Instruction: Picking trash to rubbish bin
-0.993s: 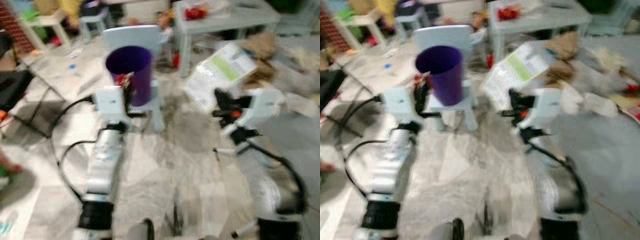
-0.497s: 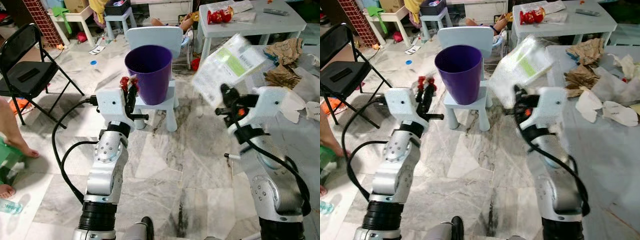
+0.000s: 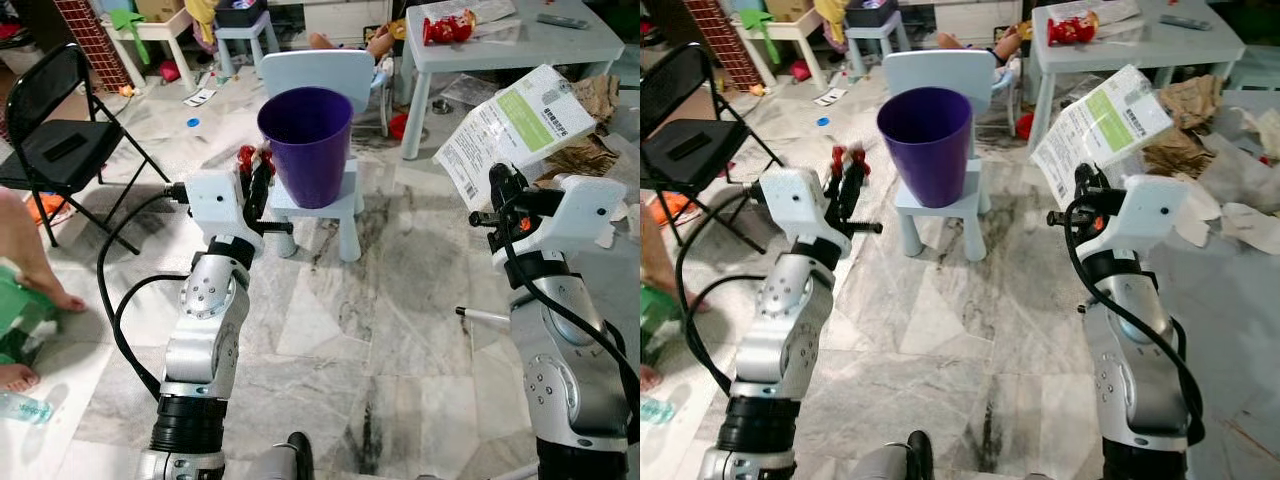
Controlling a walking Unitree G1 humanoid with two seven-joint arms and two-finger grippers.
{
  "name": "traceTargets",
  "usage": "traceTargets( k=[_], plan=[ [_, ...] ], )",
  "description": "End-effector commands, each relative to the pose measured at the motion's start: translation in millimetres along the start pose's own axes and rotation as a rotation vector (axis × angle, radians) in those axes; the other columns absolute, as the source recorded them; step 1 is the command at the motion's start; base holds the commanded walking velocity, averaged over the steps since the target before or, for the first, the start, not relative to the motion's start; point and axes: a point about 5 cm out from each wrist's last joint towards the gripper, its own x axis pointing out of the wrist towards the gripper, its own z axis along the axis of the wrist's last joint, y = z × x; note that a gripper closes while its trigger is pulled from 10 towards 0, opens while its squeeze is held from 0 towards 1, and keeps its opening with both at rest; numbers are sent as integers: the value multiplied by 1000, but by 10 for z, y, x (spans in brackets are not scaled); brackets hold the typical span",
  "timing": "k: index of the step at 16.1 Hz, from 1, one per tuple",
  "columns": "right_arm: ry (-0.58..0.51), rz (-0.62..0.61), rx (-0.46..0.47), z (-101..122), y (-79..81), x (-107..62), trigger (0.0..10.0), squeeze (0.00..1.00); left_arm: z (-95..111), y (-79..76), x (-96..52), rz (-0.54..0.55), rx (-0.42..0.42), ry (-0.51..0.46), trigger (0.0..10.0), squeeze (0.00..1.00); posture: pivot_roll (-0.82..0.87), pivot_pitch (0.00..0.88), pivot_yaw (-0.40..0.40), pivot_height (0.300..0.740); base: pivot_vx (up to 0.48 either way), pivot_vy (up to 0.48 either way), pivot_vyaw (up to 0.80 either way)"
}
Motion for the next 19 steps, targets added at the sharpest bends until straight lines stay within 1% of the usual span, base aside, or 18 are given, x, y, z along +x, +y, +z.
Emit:
traceTargets(
  k=[1, 8, 16, 19],
  plan=[
    [-20, -2, -3, 25, 12, -3, 0, 0, -6, 27, 0, -10, 1, 9, 0, 0, -44, 159, 93, 740, 244, 0, 0],
    [-16, 44, 7, 7, 66, 54, 0, 0, -42, 25, -57, -1, -12, 19, 0, 0, -32, 157, 72, 740, 379, 0, 0],
    [-6, 62, 11, -10, 94, 47, 0, 0, -72, -3, -65, -7, -24, 28, 0, 0, -46, 164, 67, 740, 480, 0, 0],
    [-1, 75, -5, -9, 98, 50, 0, 0, -96, -24, -77, -5, -31, 33, 0, 0, -51, 167, 59, 740, 480, 0, 0]
  ],
)
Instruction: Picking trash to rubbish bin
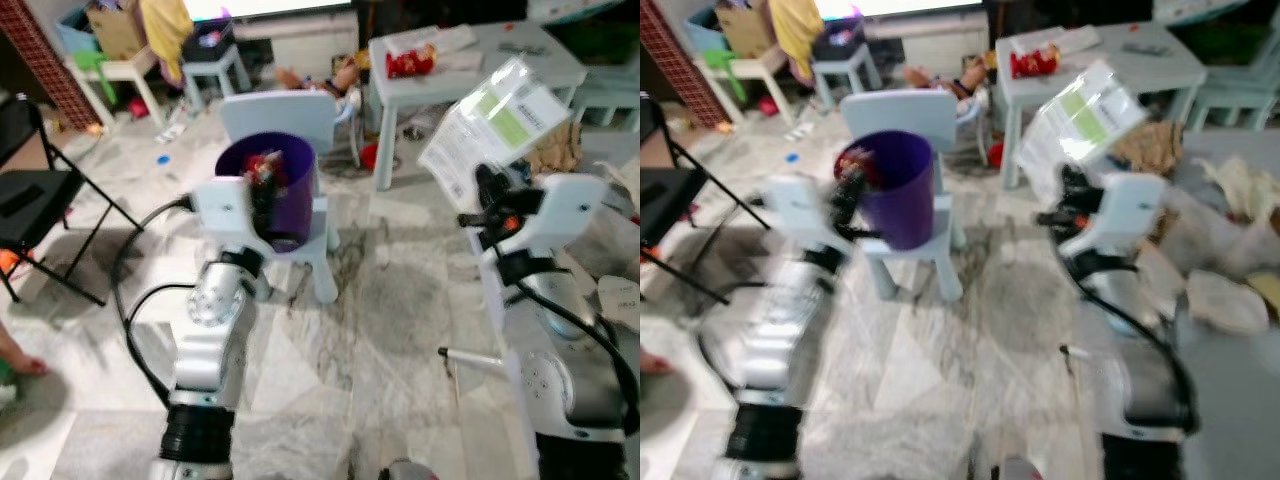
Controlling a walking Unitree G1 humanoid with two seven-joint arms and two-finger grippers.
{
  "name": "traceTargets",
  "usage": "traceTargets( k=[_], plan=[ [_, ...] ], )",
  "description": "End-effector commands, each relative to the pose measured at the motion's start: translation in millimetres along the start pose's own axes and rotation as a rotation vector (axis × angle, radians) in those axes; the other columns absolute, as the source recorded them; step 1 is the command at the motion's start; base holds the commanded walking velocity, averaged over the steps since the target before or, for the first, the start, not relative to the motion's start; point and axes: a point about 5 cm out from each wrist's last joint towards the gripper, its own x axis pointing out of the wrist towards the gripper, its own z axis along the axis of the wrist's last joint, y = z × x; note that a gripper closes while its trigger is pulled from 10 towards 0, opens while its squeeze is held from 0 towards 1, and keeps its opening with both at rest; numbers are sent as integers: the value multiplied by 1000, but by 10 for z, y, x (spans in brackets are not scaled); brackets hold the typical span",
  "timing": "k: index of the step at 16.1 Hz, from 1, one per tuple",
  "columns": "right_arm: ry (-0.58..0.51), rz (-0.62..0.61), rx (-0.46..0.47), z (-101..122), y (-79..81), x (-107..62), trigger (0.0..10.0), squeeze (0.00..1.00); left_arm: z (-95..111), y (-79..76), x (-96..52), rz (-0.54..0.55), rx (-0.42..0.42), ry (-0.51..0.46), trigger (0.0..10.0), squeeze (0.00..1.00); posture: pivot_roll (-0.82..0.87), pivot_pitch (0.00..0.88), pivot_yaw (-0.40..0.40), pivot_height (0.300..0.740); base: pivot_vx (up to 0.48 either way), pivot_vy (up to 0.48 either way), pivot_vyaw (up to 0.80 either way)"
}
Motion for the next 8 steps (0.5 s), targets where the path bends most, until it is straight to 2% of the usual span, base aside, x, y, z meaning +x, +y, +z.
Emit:
traceTargets(
  k=[1, 2, 3, 8],
  plan=[
    [-17, 31, 4, 40, 87, 8, 0, 0, 22, 101, -16, 31, 13, -5, 0, 0, -53, 167, 55, 740, 480, 0, 0],
    [-16, 35, 2, 40, 92, 9, 0, 0, 20, 98, -15, 32, 12, -5, 0, 0, -55, 167, 53, 740, 480, 0, 0],
    [-14, 43, 0, 38, 101, 10, 0, 0, 14, 101, -16, 36, 9, -4, 0, 0, -58, 168, 50, 740, 480, 0, 575],
    [-8, 45, 1, 37, 88, 4, 0, 0, -2, 81, -17, 37, 1, -3, 0, 0, -67, 168, 45, 740, 480, 0, 0]
  ],
)
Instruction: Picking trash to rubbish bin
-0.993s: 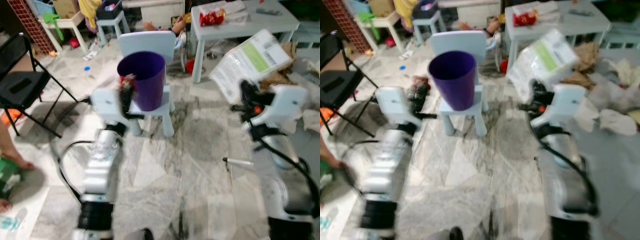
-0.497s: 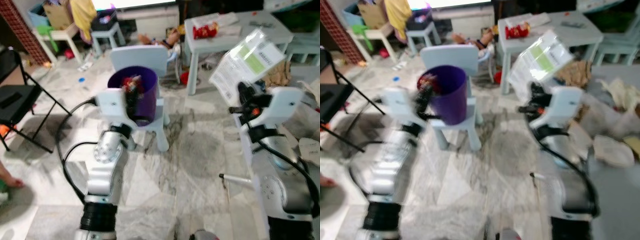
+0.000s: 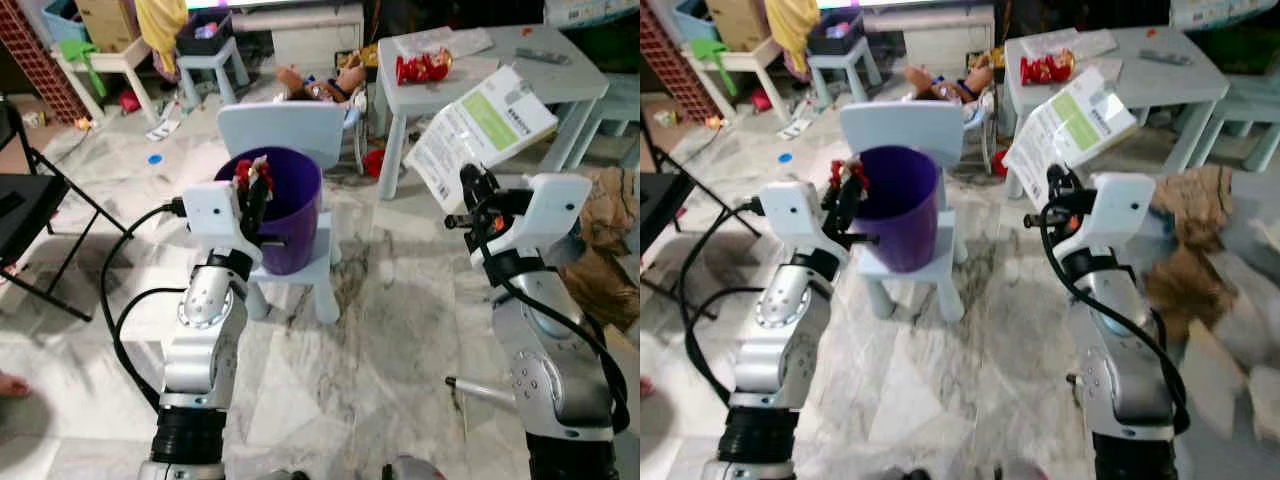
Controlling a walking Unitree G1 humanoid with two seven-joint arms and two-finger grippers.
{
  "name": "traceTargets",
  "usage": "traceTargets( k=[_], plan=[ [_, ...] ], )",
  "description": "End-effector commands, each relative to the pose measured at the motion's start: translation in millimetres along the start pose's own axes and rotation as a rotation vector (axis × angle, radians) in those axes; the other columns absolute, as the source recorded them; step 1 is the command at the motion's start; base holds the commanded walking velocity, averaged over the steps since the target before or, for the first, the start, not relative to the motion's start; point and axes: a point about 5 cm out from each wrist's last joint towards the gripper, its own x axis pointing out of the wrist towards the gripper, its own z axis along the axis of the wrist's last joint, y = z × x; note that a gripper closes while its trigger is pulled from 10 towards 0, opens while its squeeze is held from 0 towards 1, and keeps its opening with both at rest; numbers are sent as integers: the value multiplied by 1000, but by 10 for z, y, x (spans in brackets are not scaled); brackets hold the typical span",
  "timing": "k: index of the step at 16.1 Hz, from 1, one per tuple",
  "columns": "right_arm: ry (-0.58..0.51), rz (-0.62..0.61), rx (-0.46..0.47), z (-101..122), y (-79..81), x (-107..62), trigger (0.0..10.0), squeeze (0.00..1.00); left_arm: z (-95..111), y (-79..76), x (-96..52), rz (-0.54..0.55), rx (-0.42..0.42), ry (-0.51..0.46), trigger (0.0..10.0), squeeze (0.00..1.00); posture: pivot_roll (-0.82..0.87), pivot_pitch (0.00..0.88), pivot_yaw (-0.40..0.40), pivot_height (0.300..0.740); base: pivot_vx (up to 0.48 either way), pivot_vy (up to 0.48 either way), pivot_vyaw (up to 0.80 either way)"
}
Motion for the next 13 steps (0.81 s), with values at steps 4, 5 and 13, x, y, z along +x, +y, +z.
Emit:
traceTargets(
  k=[4, 5, 13],
  plan=[
    [-5, 15, -14, 43, 3, -11, 0, 0, 1, -40, 10, -6, -6, -6, 0, 0, -69, 169, 41, 740, 480, 0, 0],
    [-3, 21, -16, 39, 10, -12, 0, 0, -2, -41, 10, -5, -8, -6, 0, 0, -68, 170, 41, 740, 480, 0, 569],
    [4, 18, -8, 27, 20, -13, 0, 0, -19, -40, 3, -7, -5, 3, 0, 0, -67, 171, 43, 740, 480, 0, 266]
  ],
)
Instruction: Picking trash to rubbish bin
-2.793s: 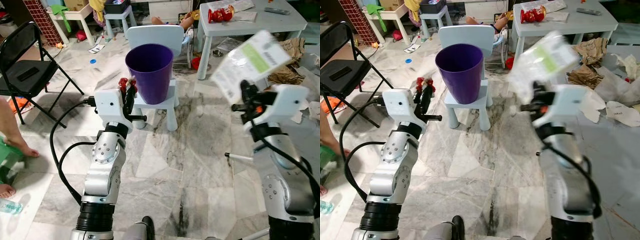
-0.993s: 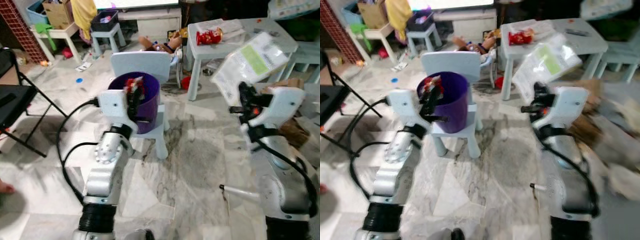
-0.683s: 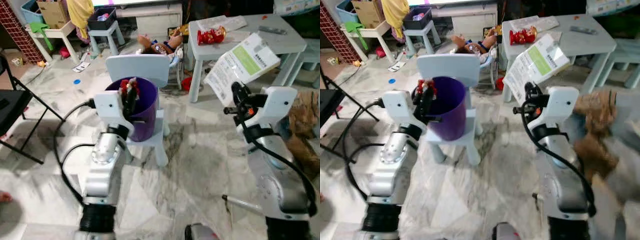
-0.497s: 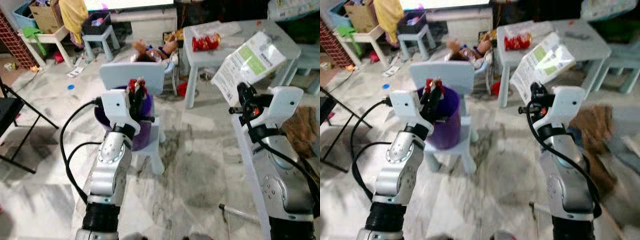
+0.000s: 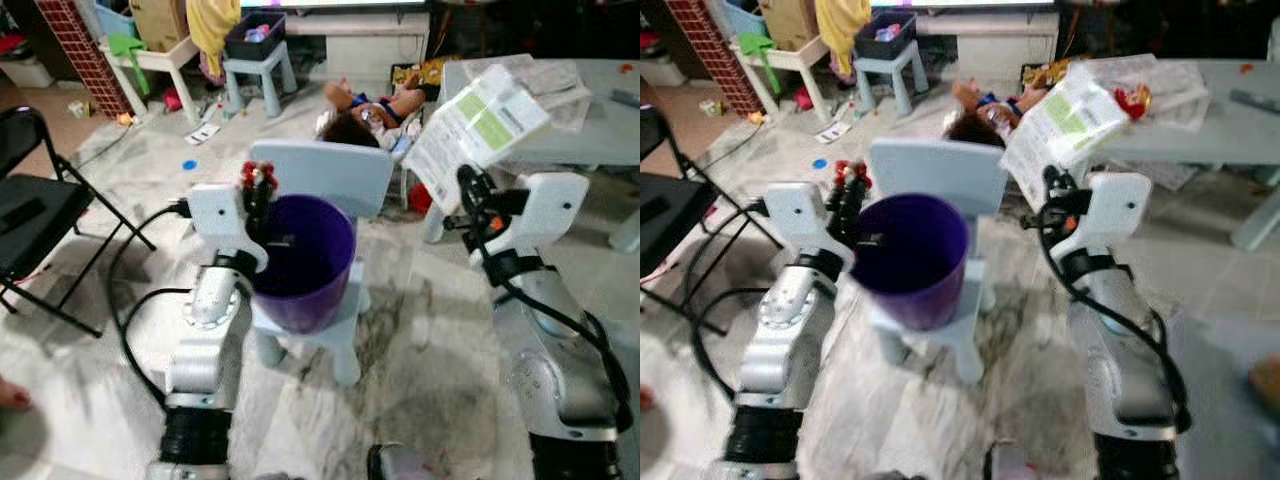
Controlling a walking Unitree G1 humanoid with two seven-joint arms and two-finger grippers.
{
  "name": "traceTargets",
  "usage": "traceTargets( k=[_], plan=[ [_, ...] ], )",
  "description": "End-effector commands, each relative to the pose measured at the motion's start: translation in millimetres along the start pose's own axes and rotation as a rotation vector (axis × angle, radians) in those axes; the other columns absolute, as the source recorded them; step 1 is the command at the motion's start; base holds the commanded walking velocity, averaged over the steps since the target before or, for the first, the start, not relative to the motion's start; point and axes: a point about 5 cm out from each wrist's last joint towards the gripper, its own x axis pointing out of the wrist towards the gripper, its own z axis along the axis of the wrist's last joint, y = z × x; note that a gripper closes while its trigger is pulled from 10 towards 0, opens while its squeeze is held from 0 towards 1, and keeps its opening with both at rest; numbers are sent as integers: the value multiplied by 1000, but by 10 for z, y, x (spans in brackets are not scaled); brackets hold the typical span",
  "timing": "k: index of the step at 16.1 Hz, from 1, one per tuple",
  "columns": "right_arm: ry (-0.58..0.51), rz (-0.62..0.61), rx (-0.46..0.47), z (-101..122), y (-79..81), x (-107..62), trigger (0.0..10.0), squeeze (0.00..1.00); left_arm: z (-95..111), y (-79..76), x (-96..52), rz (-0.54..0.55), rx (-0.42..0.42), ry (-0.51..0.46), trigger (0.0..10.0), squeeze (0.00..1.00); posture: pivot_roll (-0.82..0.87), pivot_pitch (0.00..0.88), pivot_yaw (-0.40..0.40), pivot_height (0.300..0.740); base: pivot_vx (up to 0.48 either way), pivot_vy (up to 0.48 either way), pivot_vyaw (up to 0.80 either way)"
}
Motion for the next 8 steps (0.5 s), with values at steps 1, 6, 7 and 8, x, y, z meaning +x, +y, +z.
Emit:
traceTargets(
  k=[1, 6, 7, 8],
  plan=[
    [-11, 11, 4, 27, 44, -6, 0, 0, 12, 47, -2, 12, 14, -1, 0, 0, -67, 171, 43, 740, 364, 0, 0],
    [-7, 17, 6, 17, 48, -5, 0, 0, -3, 64, -12, 21, 17, -1, 0, 0, -61, 171, 42, 740, 184, 0, 0],
    [-7, 19, 8, 18, 53, -3, 0, 0, -30, 84, -28, 26, 21, 8, 0, 0, -58, 172, 42, 740, 0, 0, 0],
    [-6, 20, 9, 14, 57, -4, 0, 0, -53, 98, -40, 32, 26, 15, 0, 0, -58, 172, 42, 740, 0, 0, 0]
  ],
)
